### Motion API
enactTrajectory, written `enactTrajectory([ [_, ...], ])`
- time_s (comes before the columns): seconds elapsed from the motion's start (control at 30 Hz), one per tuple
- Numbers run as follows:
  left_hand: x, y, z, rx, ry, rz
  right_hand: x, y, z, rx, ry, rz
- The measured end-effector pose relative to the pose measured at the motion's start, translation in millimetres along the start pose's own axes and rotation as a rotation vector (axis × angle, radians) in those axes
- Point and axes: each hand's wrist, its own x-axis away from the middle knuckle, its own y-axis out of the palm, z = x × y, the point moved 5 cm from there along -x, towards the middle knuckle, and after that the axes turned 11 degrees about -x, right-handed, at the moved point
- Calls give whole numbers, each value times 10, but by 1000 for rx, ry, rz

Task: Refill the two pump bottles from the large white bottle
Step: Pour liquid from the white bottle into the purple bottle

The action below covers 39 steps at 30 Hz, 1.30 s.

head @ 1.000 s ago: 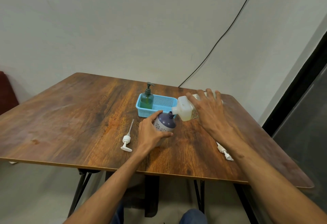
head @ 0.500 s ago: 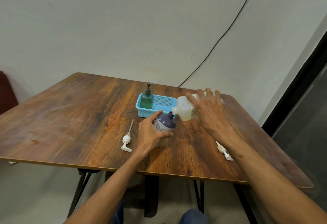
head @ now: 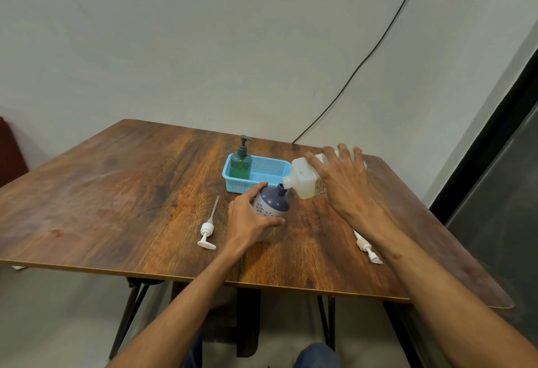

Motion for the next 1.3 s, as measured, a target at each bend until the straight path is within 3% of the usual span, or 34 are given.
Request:
enactTrajectory([
  [1.3,38,-15,41,12,10,16,-9,-8,-13,31,-11,-4],
])
